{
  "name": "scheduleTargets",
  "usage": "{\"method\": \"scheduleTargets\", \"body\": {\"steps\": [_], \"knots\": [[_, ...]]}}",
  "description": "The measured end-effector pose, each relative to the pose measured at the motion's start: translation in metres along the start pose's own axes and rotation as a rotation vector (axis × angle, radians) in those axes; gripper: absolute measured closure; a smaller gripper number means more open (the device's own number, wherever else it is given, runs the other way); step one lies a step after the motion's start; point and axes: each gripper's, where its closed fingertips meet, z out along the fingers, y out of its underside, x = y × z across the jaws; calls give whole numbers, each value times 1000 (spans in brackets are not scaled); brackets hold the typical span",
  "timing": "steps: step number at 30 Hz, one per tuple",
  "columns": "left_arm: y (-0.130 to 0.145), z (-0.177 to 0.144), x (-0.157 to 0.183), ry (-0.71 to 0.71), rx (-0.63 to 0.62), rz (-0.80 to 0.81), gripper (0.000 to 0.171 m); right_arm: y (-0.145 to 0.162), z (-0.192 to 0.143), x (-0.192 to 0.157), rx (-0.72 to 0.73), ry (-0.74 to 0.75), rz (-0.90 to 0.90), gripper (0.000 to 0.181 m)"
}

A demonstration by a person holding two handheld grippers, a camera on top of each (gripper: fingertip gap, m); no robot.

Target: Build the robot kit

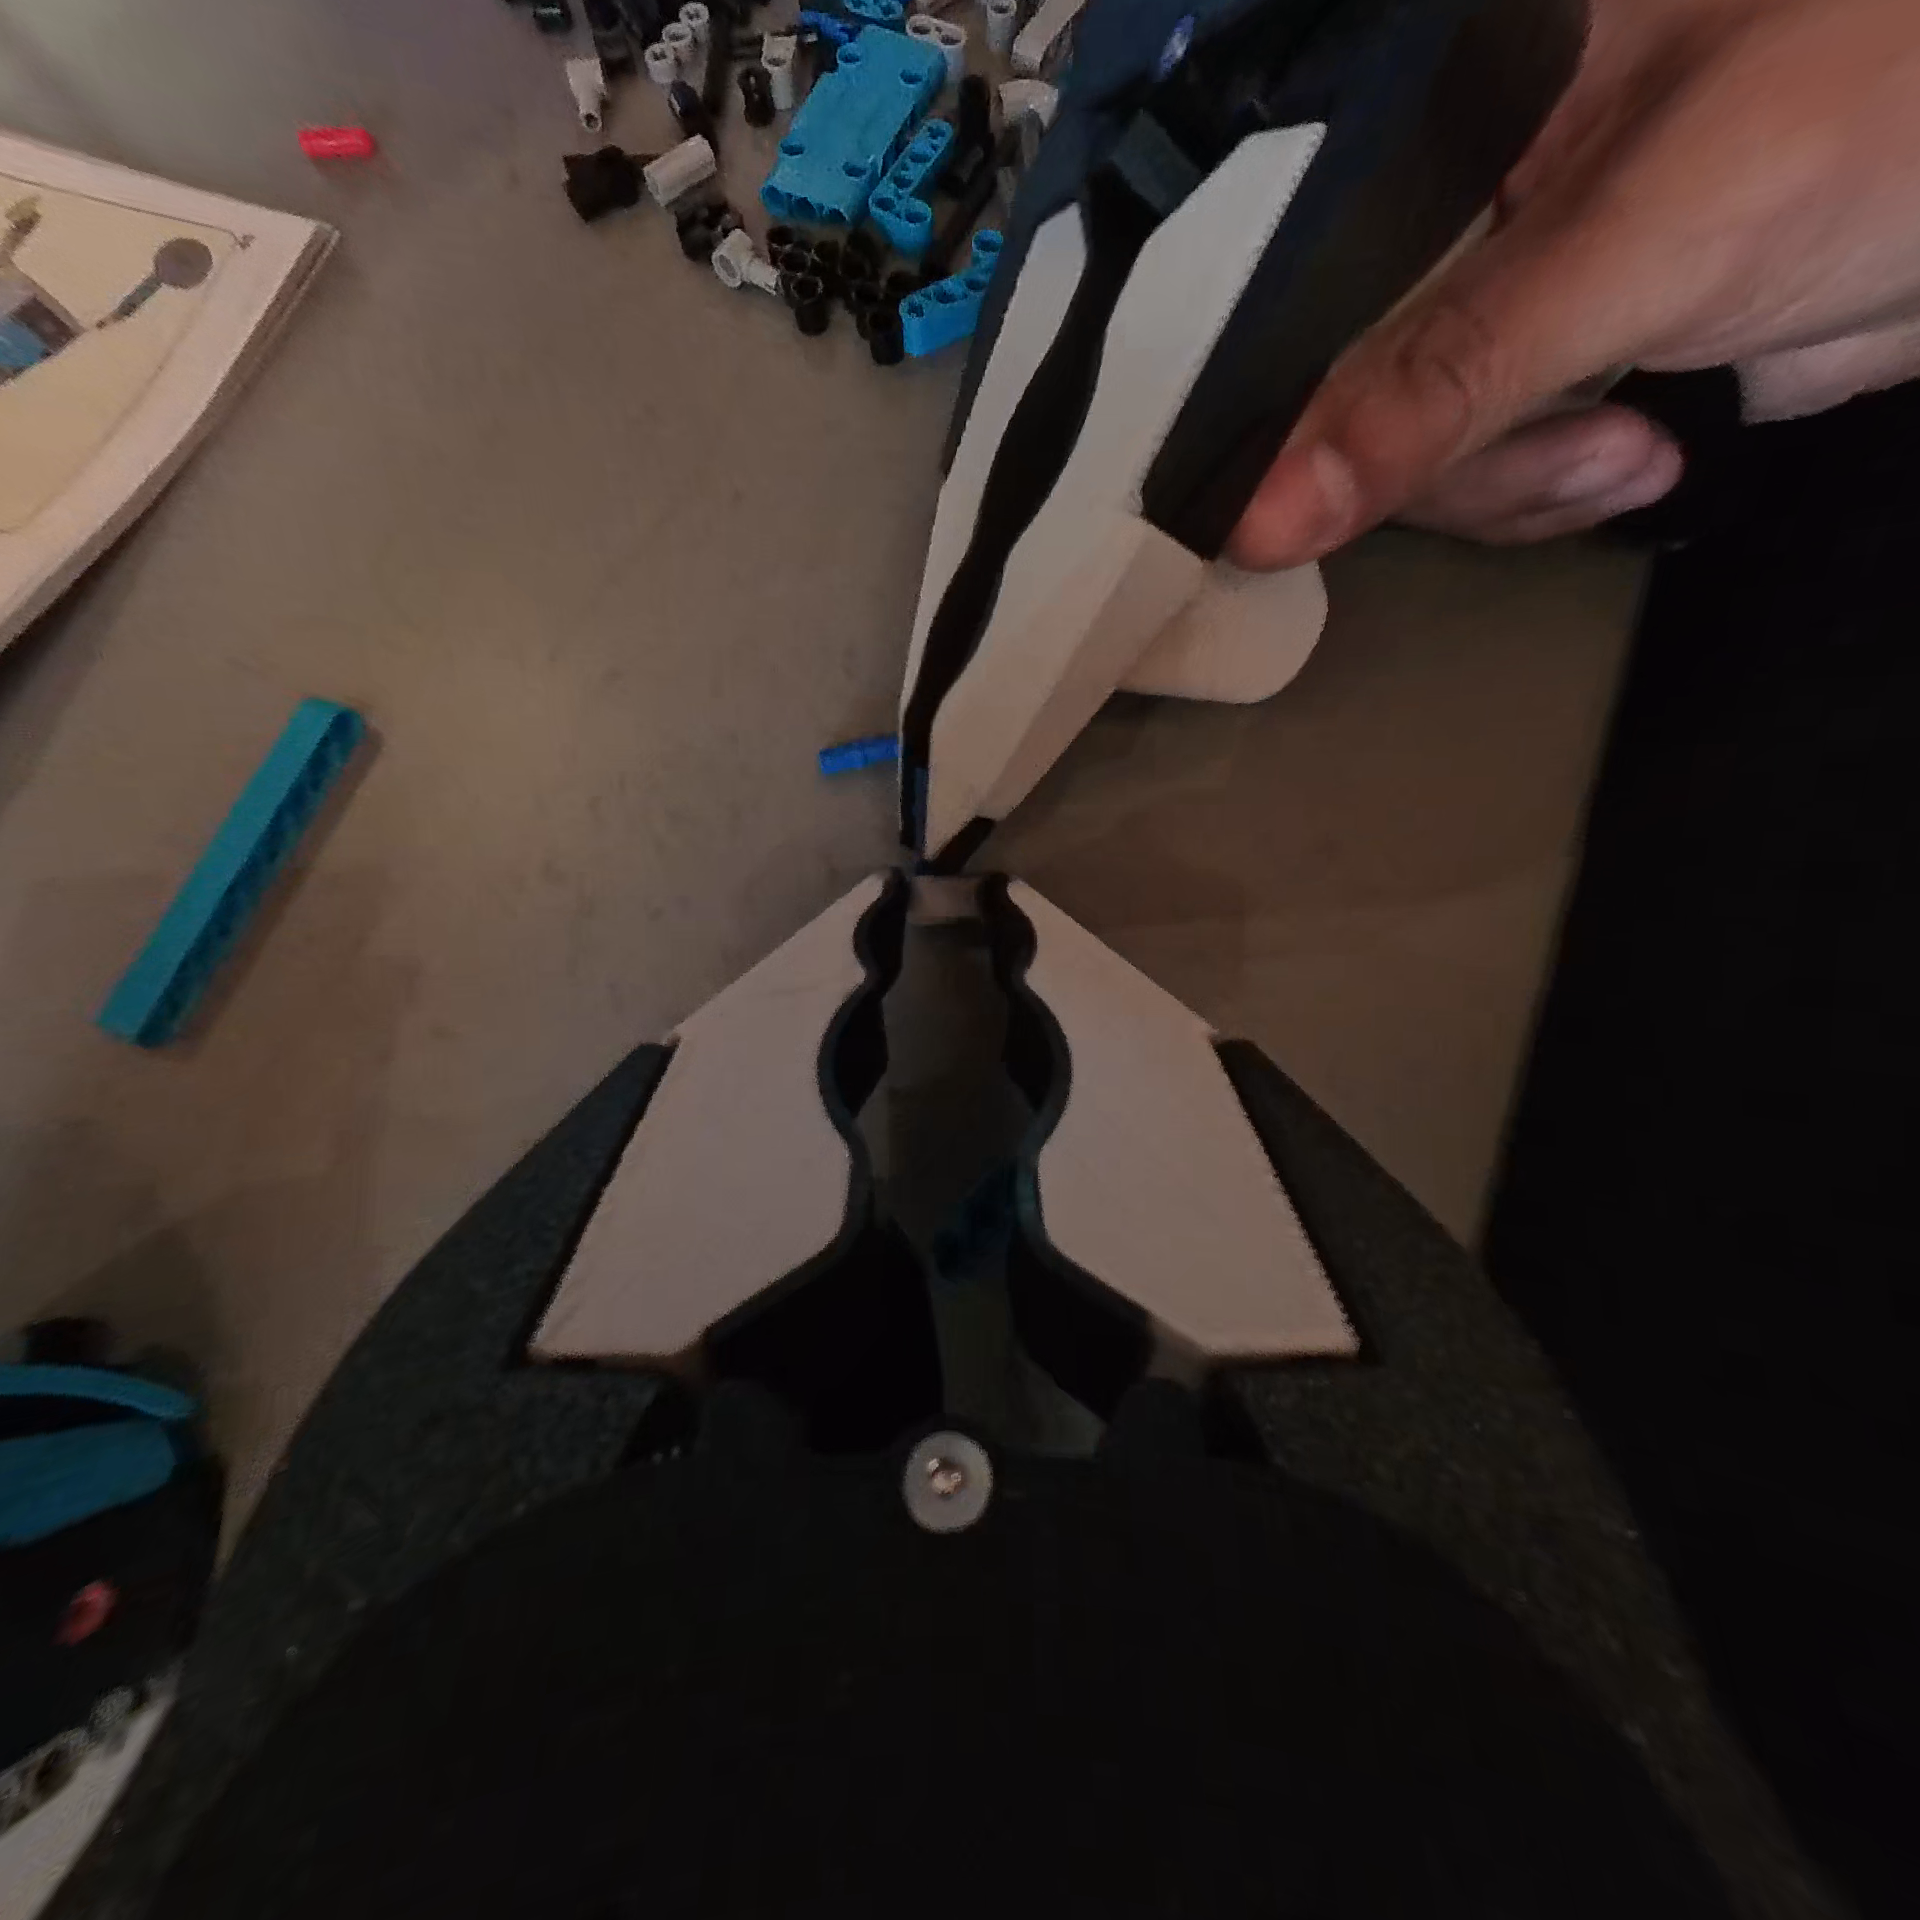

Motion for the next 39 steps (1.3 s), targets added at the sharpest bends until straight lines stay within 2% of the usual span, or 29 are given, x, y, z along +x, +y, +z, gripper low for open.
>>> {"method": "scheduleTargets", "body": {"steps": [5, 14, 21, 26, 29, 39], "knots": [[6, -7, -2, -45, -3, -3, 150, 3, 3, -1, -21, 5, -20, 176], [9, -9, 3, -38, -12, -23, 160, 2, 0, -7, -19, -98, 50, 176], [9, -9, 5, -39, -5, -10, 163, 7, -2, -6, -50, -86, 10, 177], [9, -9, 6, -19, -1, -3, 165, 4, -2, -10, -60, -172, 75, 177], [9, -9, 8, -19, 3, 7, 171, 9, -6, -10, -87, -184, 66, 177], [9, -8, 9, -12, 2, 25, 171, 12, -8, -13, -80, -194, 57, 177]]}}
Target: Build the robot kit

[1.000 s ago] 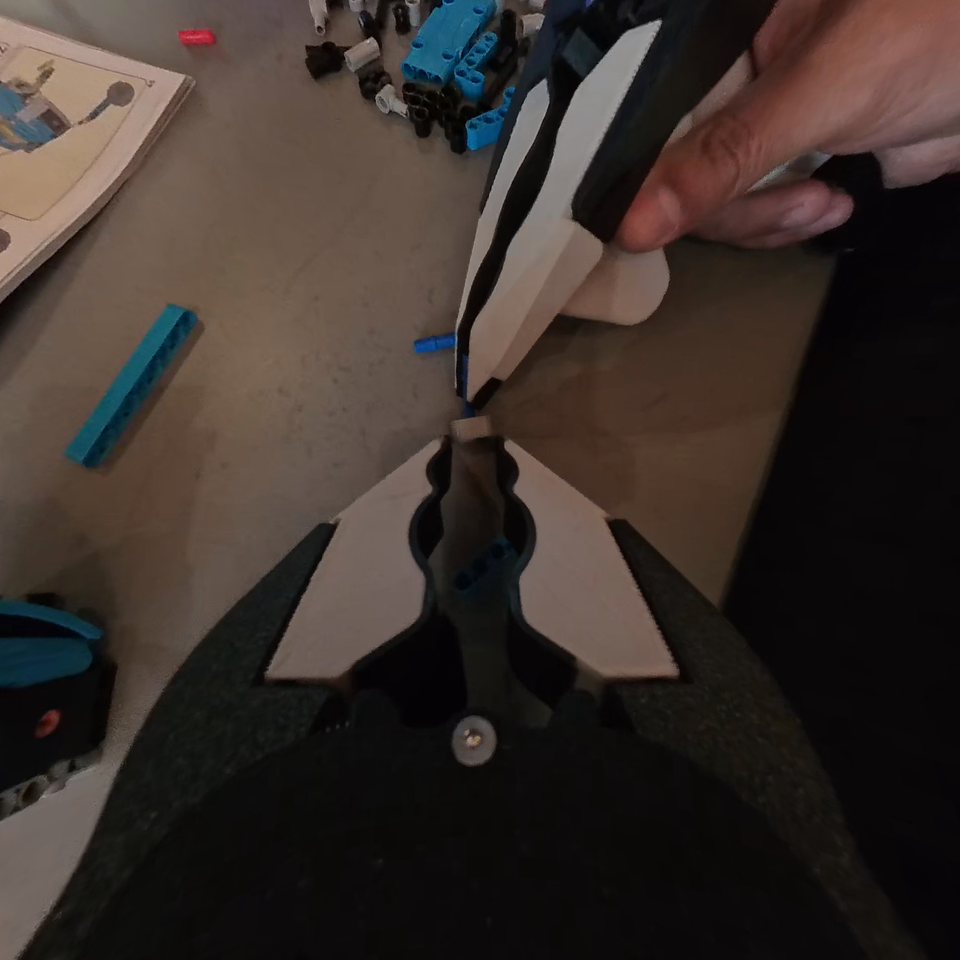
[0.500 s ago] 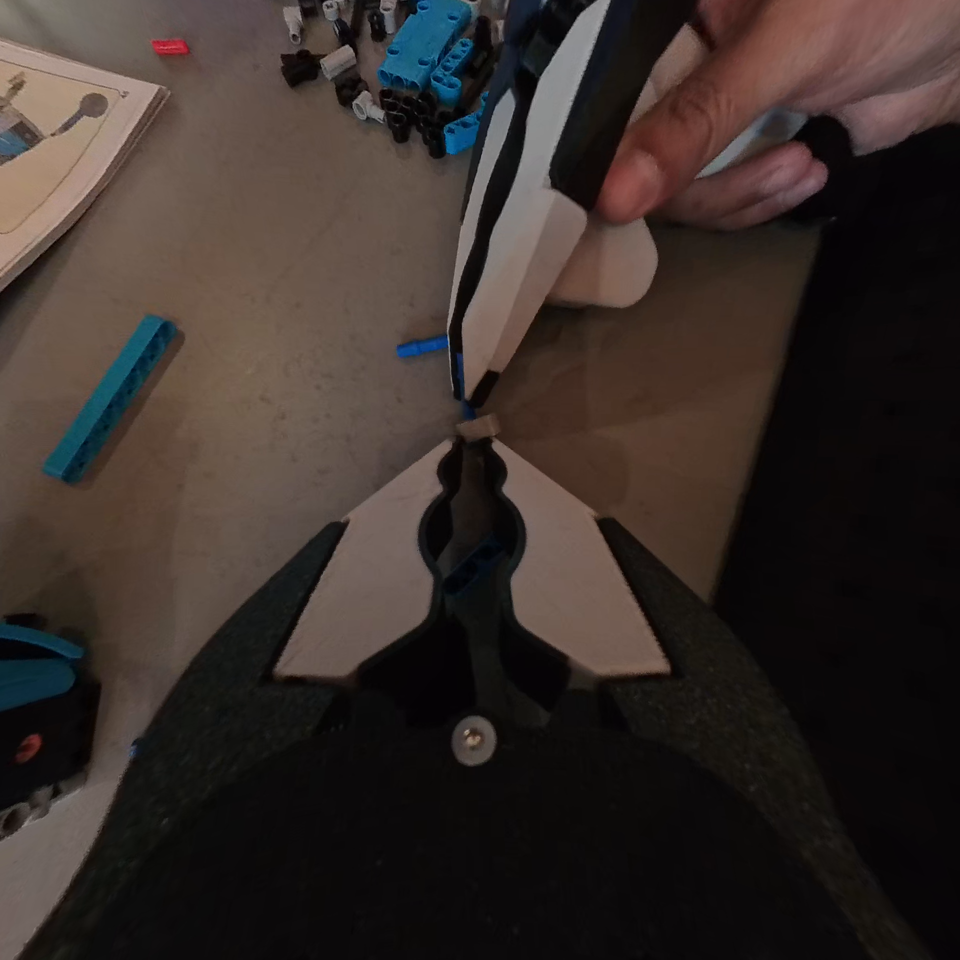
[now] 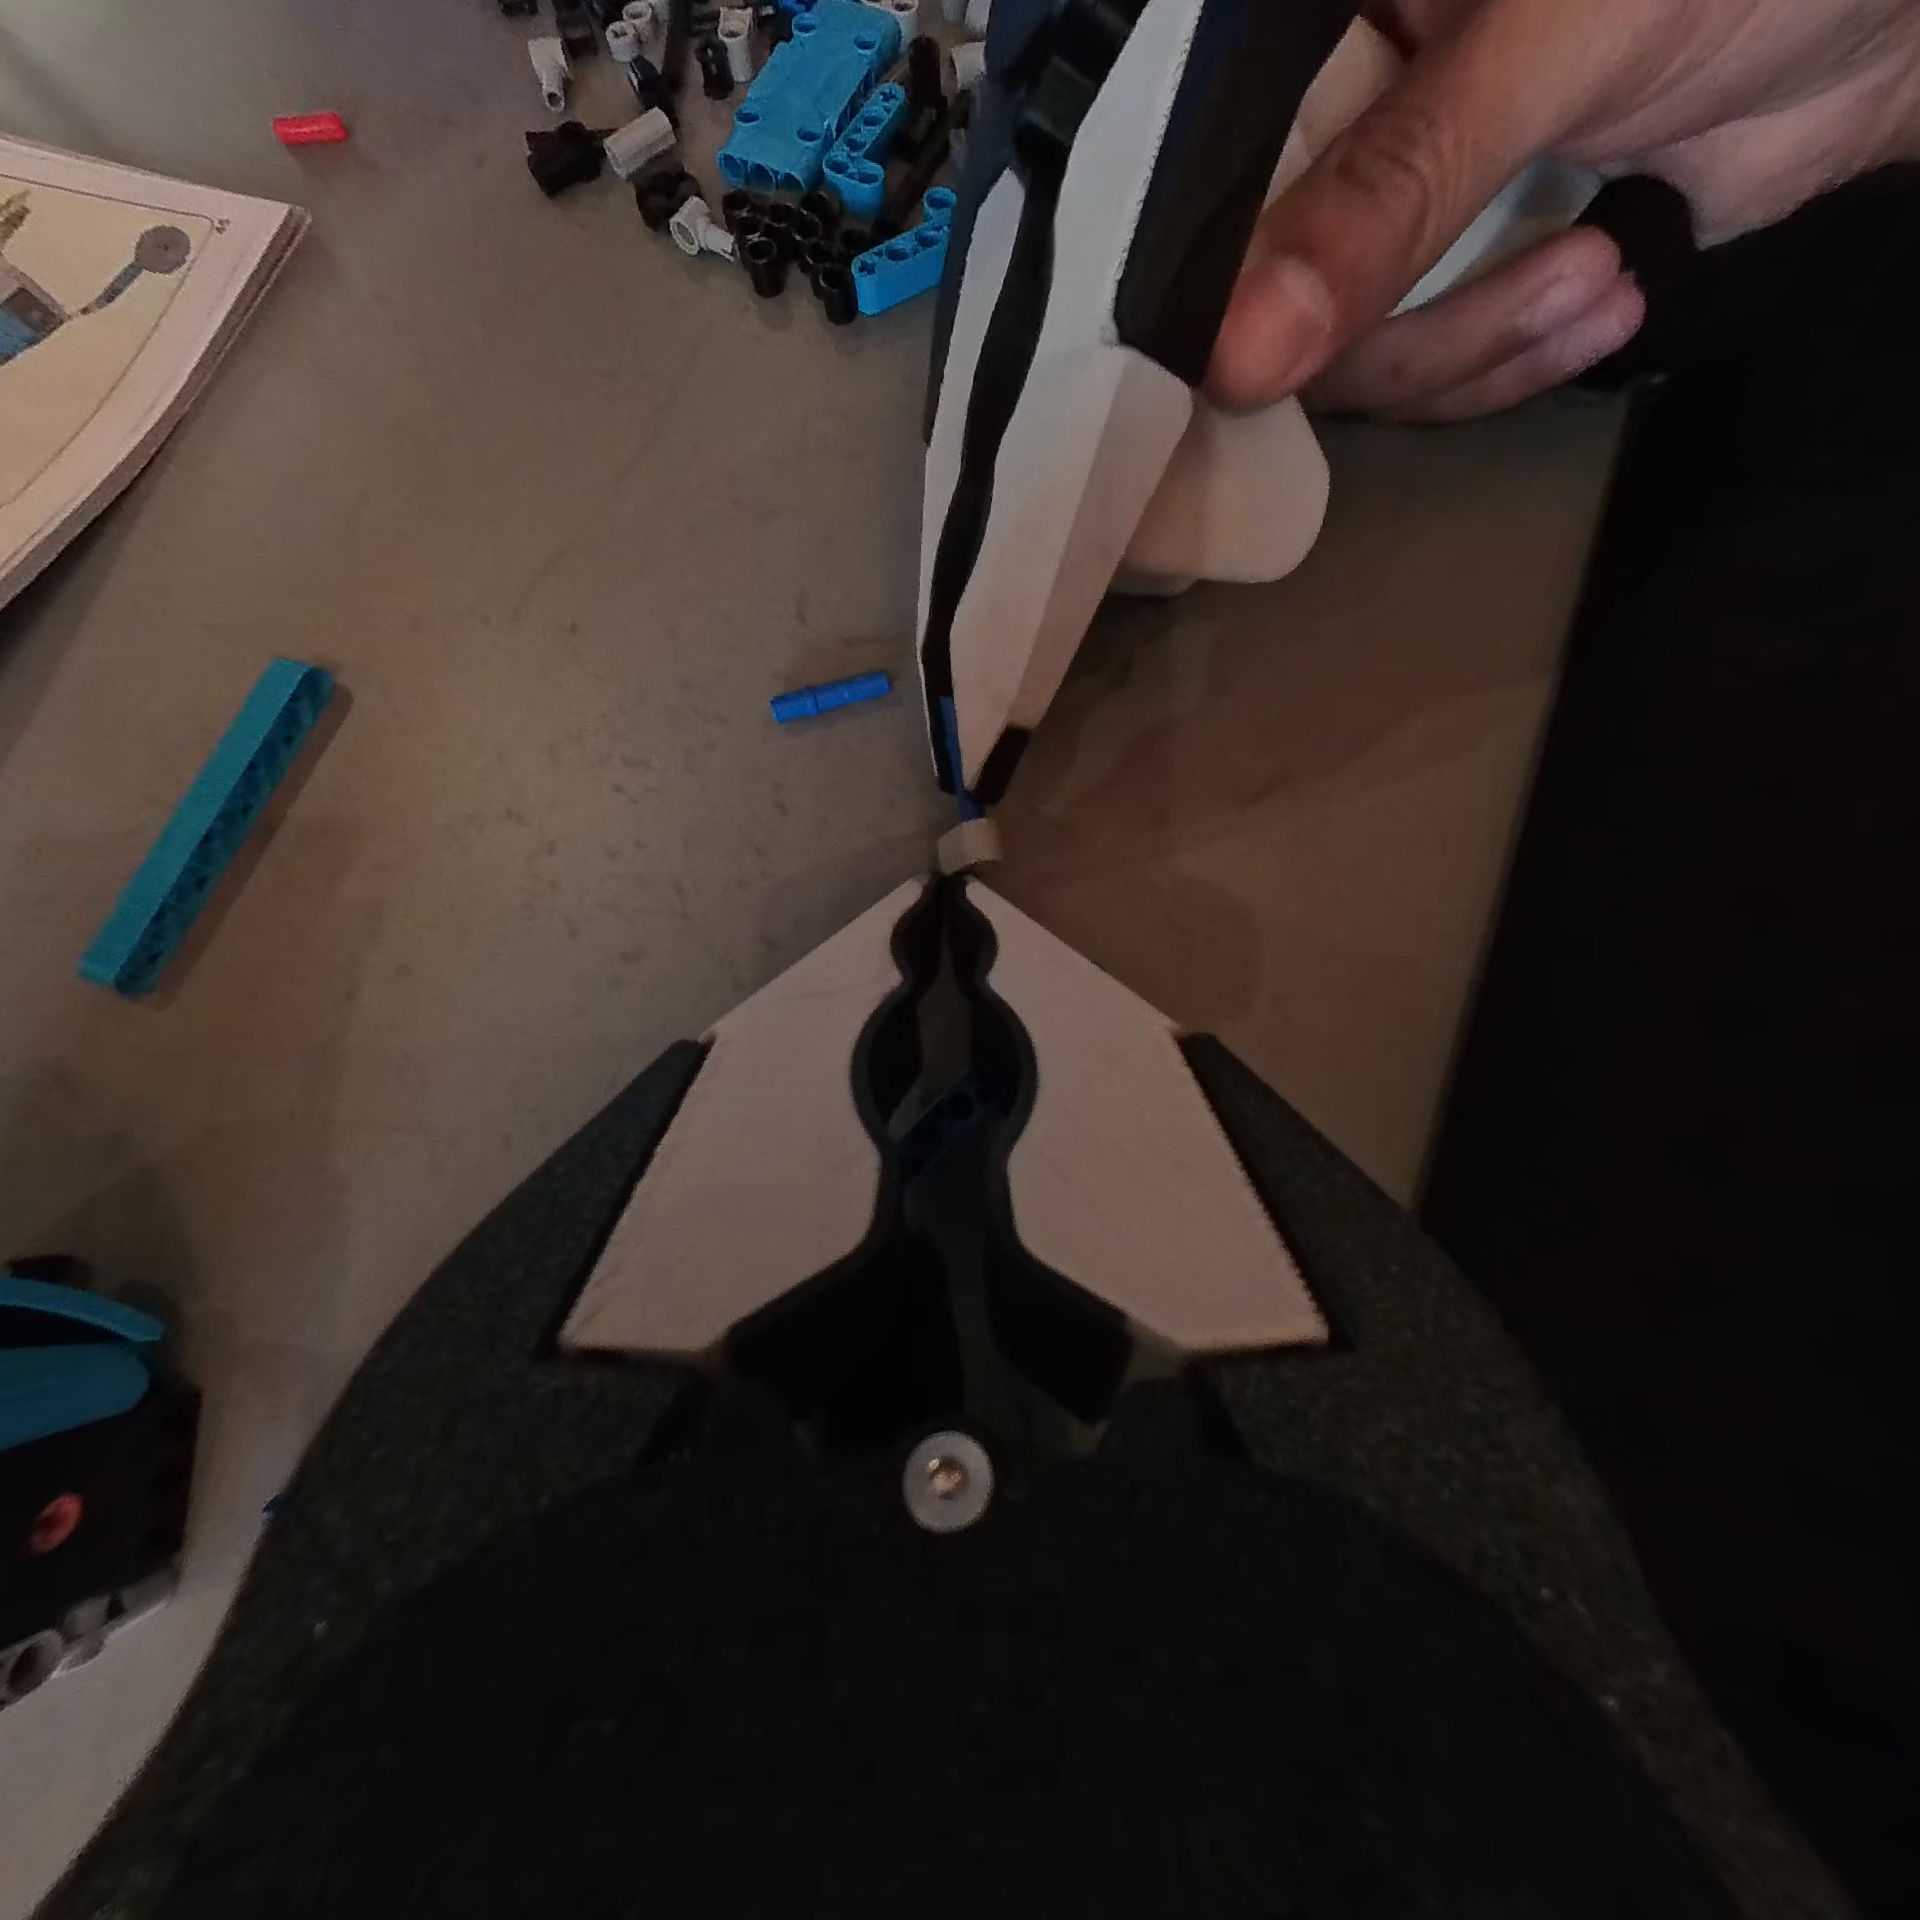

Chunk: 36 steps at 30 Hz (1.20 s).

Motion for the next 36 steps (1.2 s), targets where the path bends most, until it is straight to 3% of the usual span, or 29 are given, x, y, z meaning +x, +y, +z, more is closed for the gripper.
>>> {"method": "scheduleTargets", "body": {"steps": [36], "knots": [[0, 0, 0, 27, 7, -66, 171, -2, 0, -1, 10, -53, 96, 177]]}}
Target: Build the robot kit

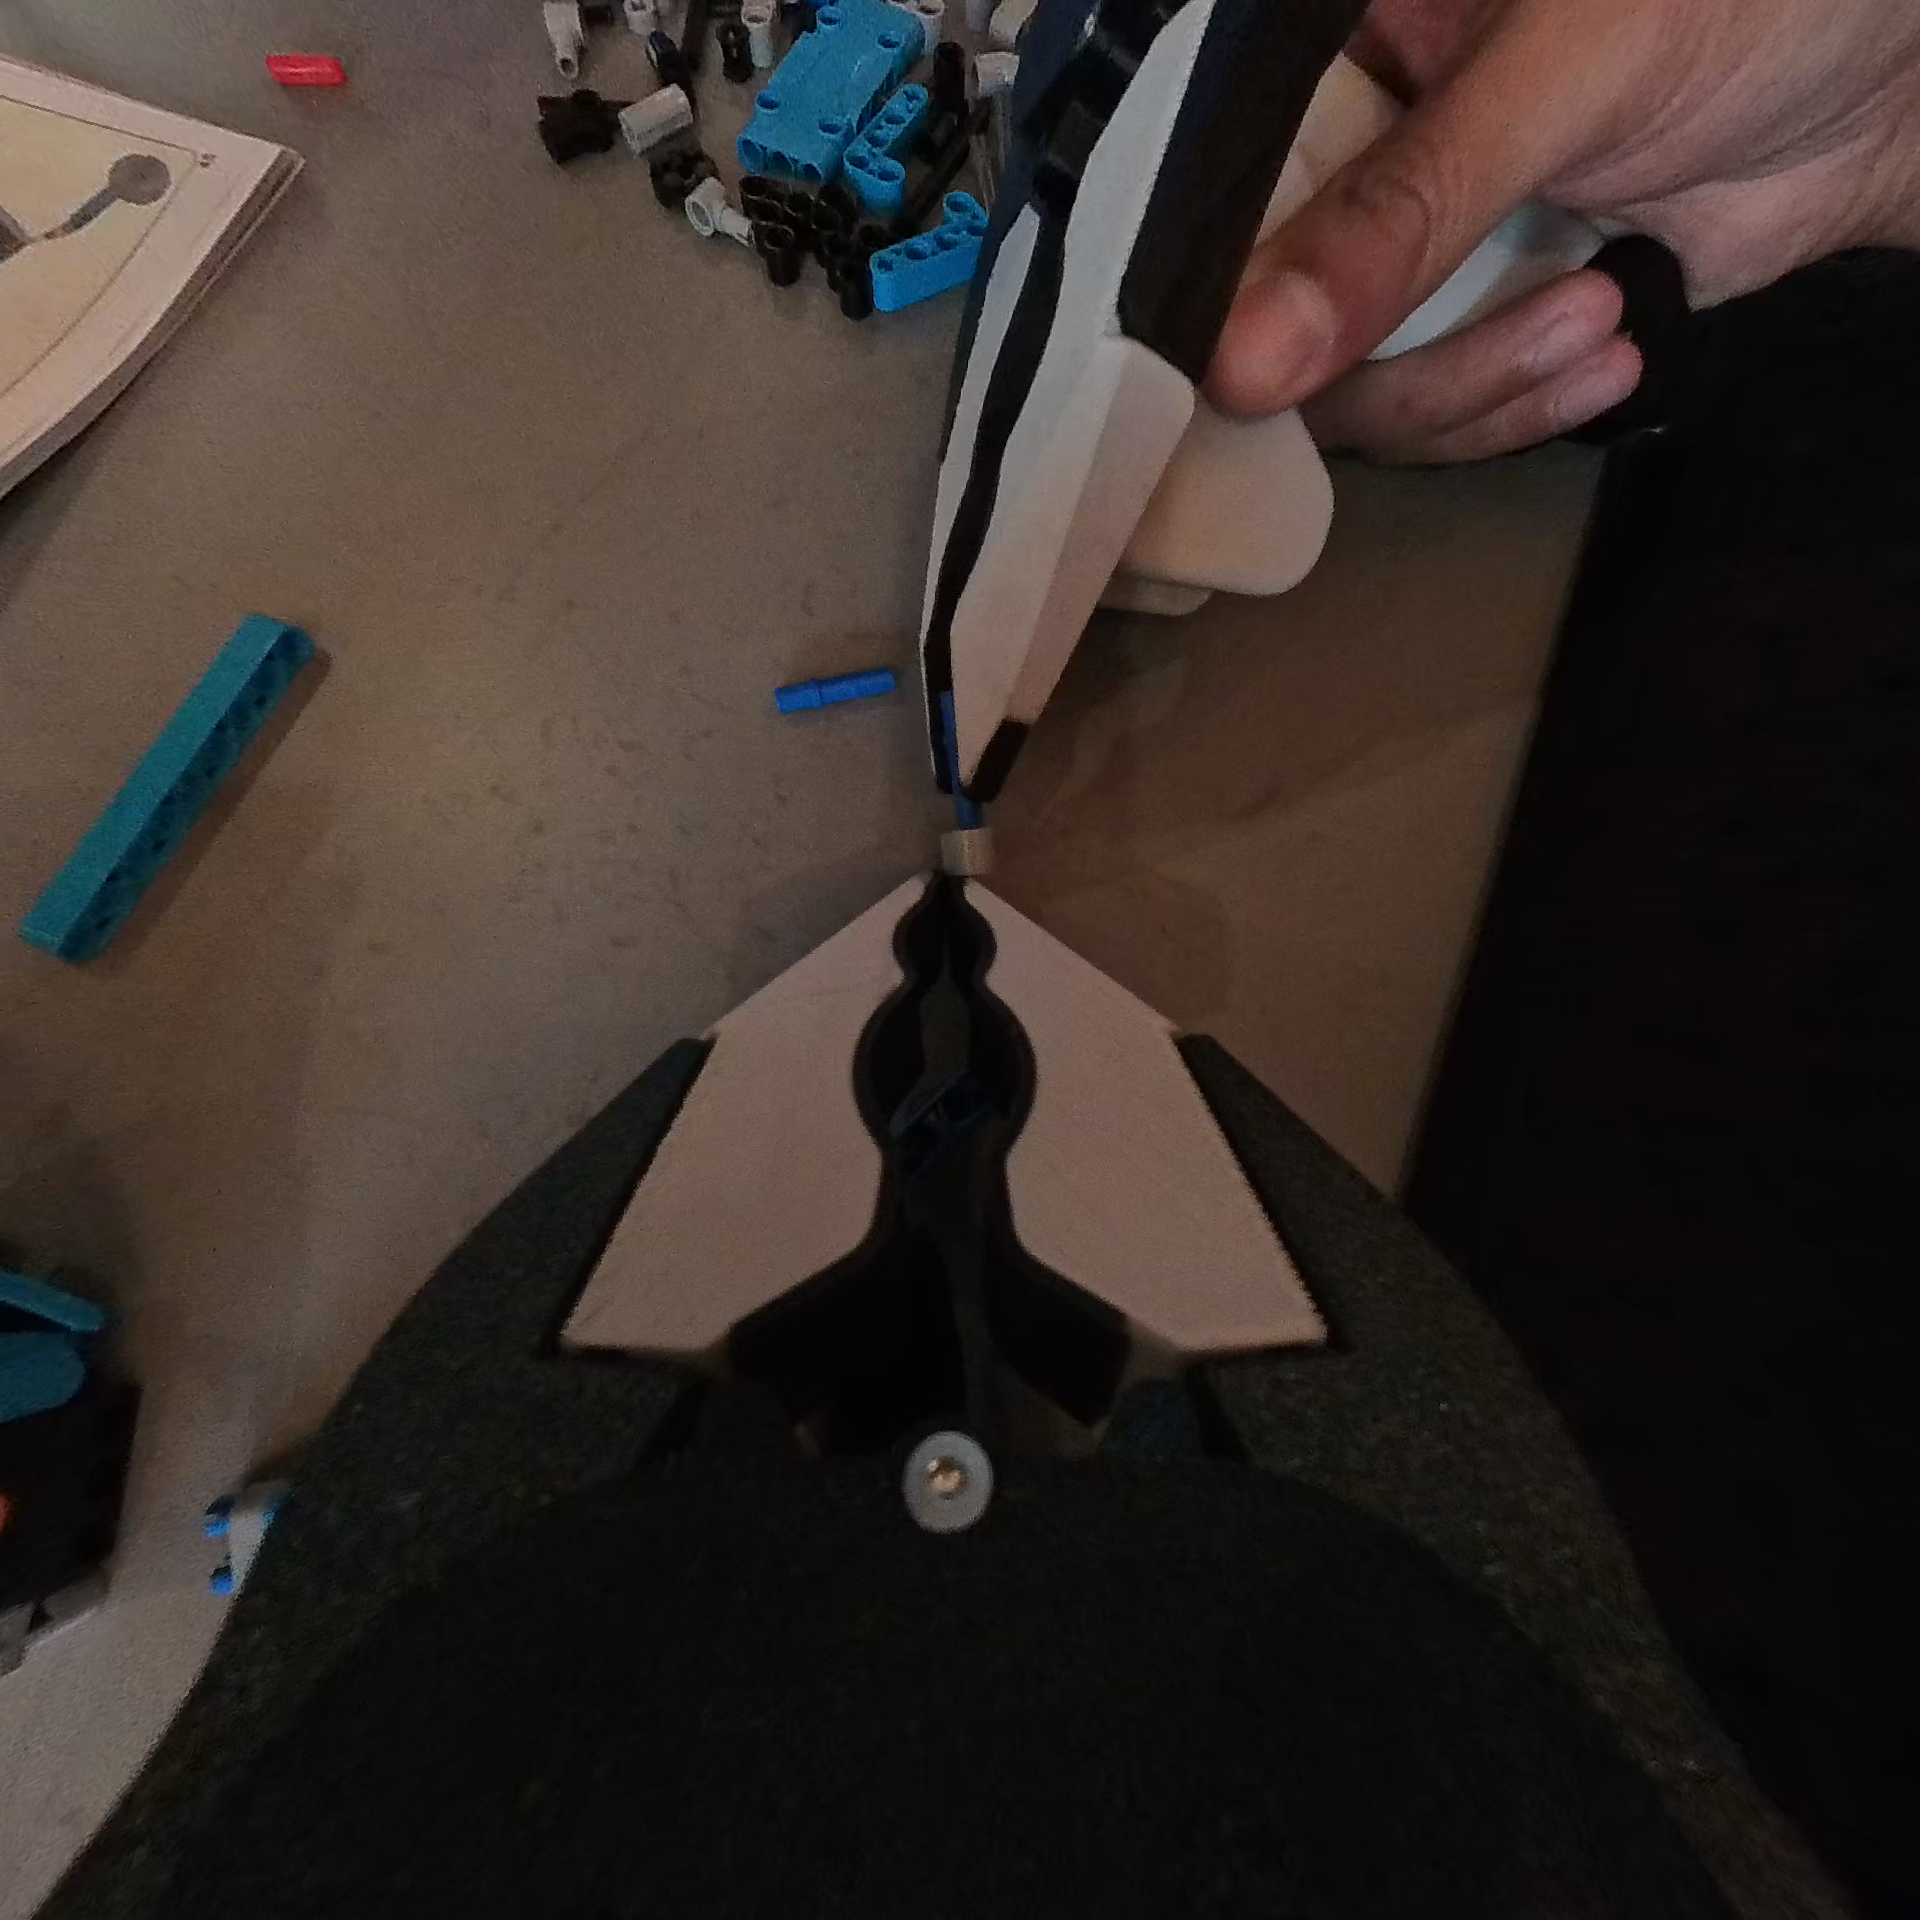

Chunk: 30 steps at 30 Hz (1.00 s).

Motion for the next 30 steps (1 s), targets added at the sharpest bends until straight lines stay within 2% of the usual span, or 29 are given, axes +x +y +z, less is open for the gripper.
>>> {"method": "scheduleTargets", "body": {"steps": [15, 20, 28, 30], "knots": [[0, 0, 0, -11, 1, -30, 171, -2, 2, -4, 24, 8, -49, 177], [0, 0, 0, -19, 3, -38, 171, 3, 6, -4, -27, -9, -5, 176], [-2, -1, -1, -38, 14, -19, 171, -2, 6, -4, -10, -23, 3, 176], [-12, -9, -3, -74, 86, 12, 158, -8, 1, -11, 35, -80, 13, 176]]}}
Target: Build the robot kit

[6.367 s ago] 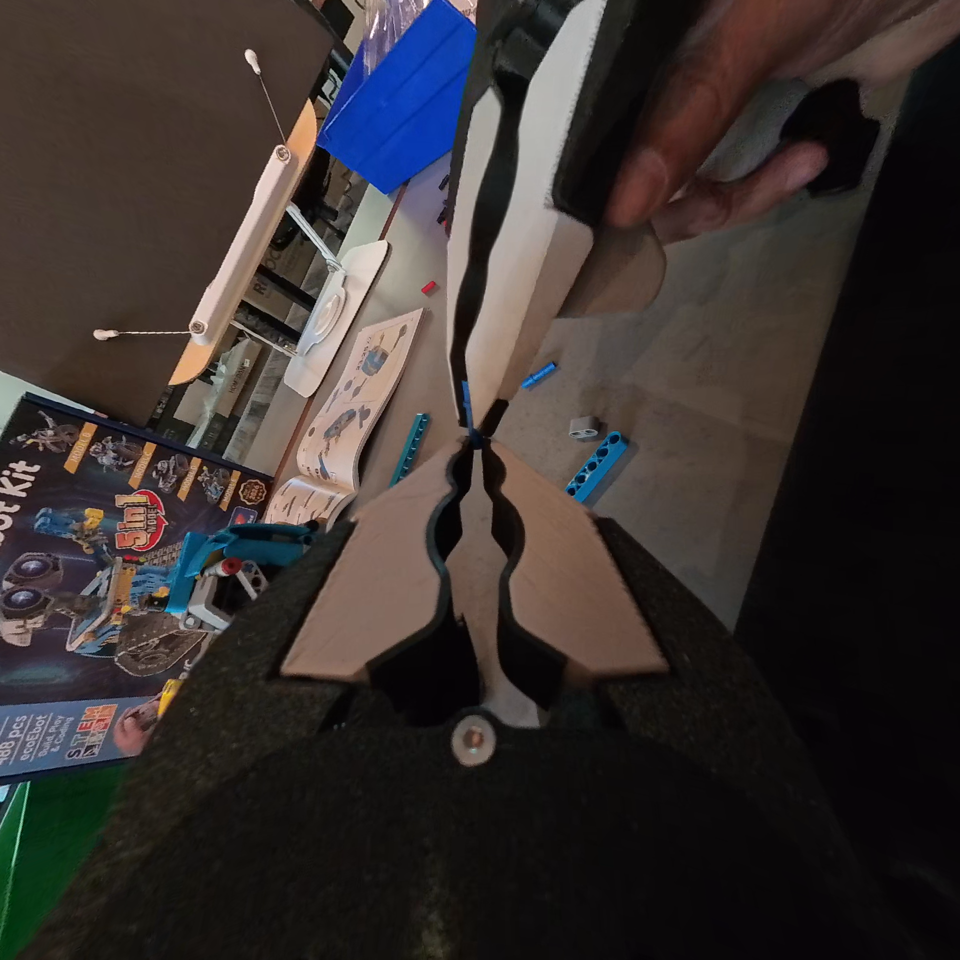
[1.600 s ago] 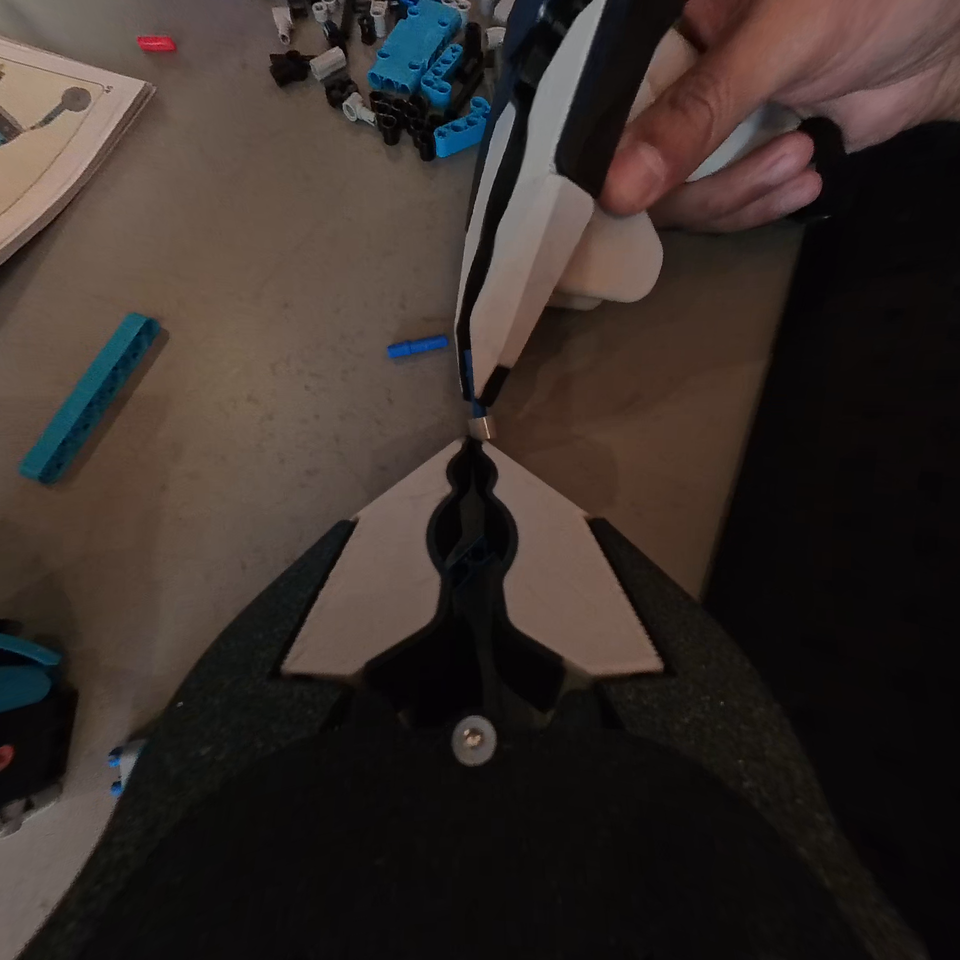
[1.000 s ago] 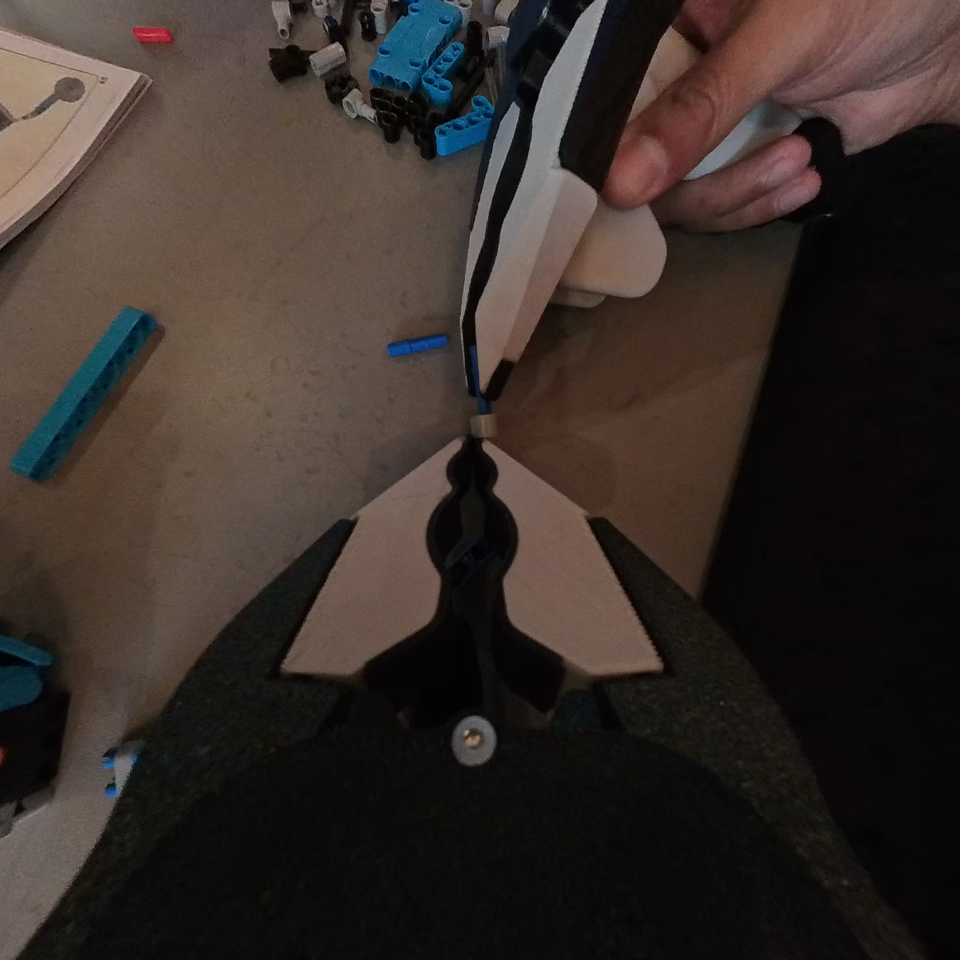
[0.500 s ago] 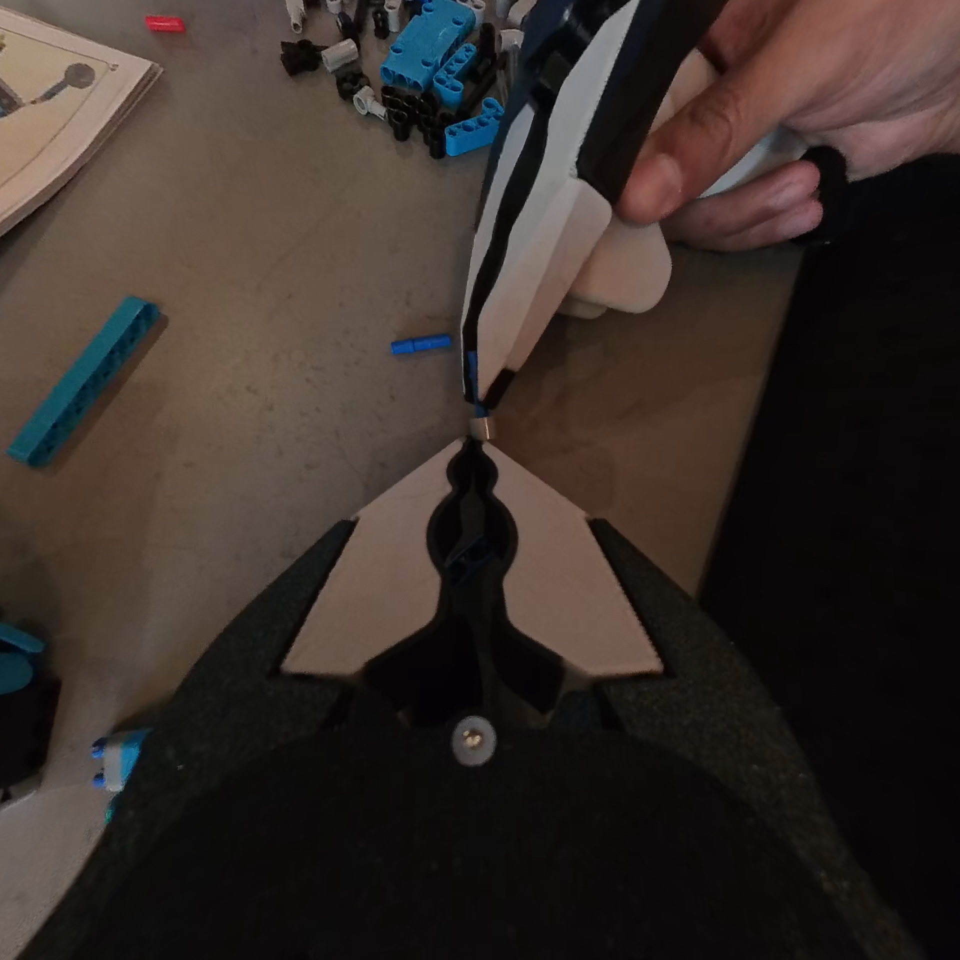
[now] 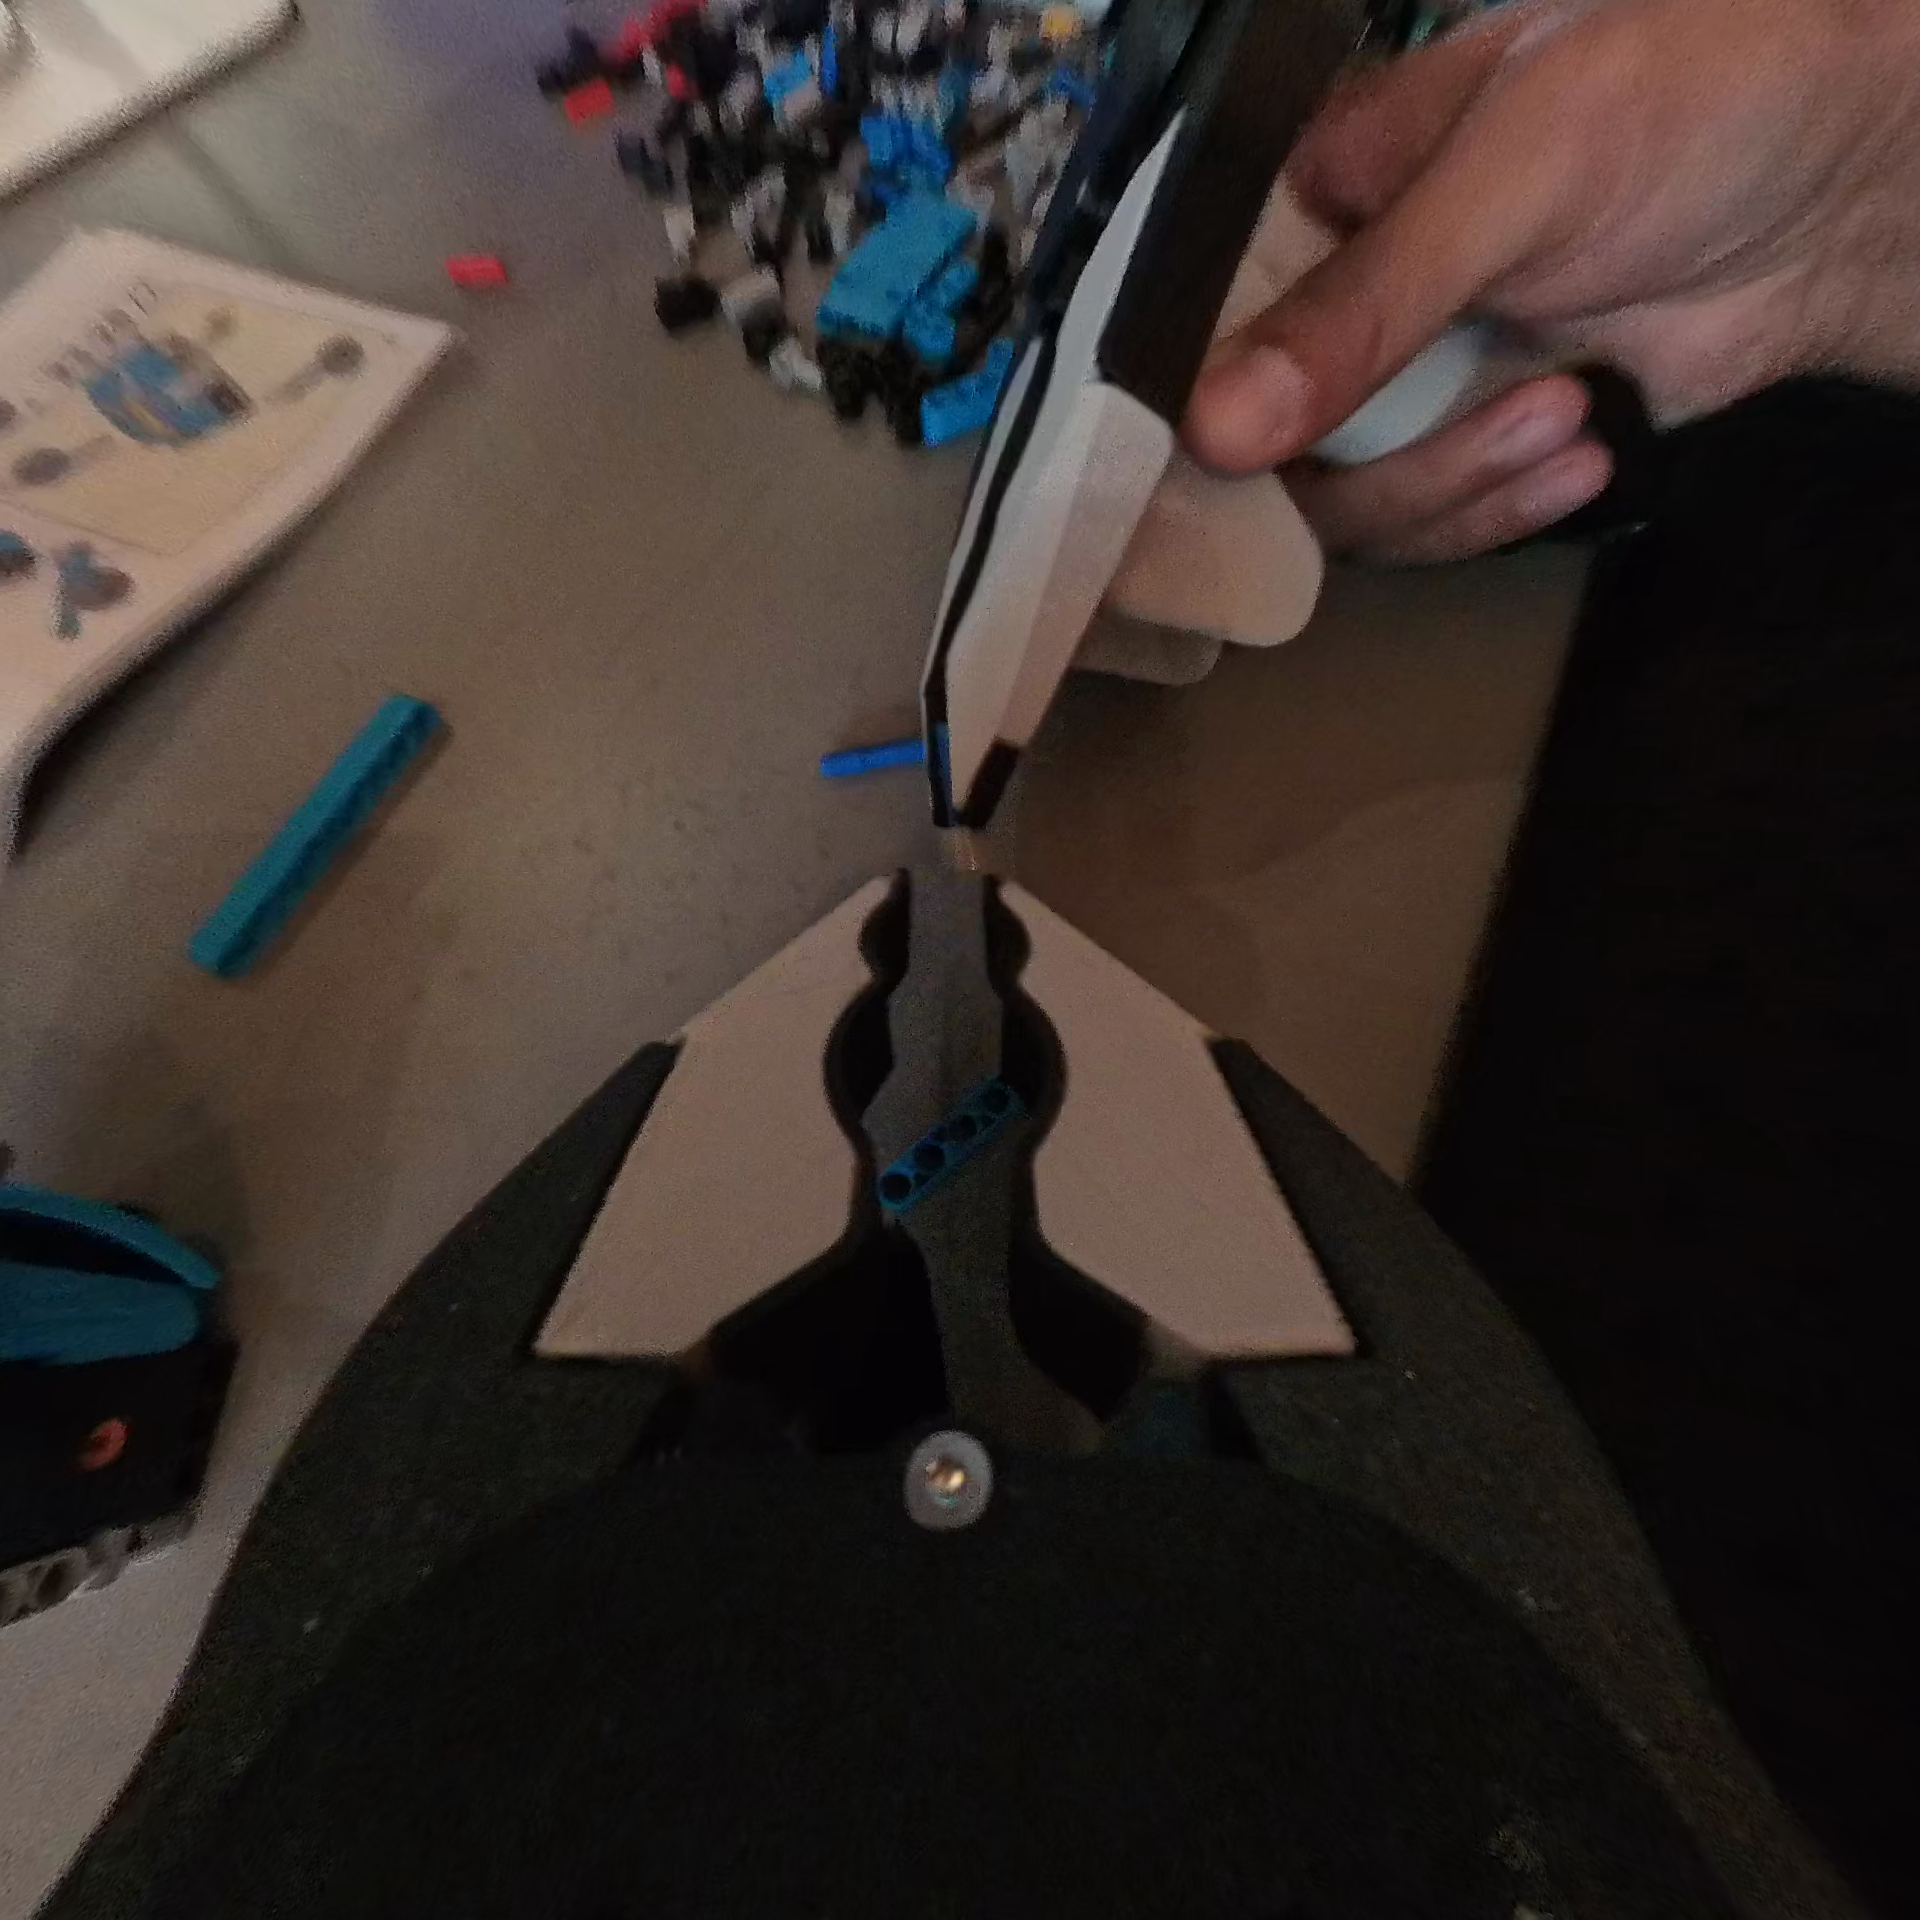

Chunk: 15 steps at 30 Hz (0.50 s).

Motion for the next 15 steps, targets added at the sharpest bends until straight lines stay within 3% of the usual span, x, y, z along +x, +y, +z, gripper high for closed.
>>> {"method": "scheduleTargets", "body": {"steps": [3, 6, 12, 15], "knots": [[-17, -13, 3, -8, 126, -4, 149, -11, -12, -17, 83, -137, 44, 176], [-28, -21, 3, -22, 212, -13, 166, -14, -16, -32, 113, -242, 65, 176], [-36, -31, -1, -47, 291, -19, 167, -22, -15, -44, 158, -298, 59, 177], [-34, -33, 1, -36, 287, -14, 152, -22, -11, -43, 163, -284, 56, 176]]}}
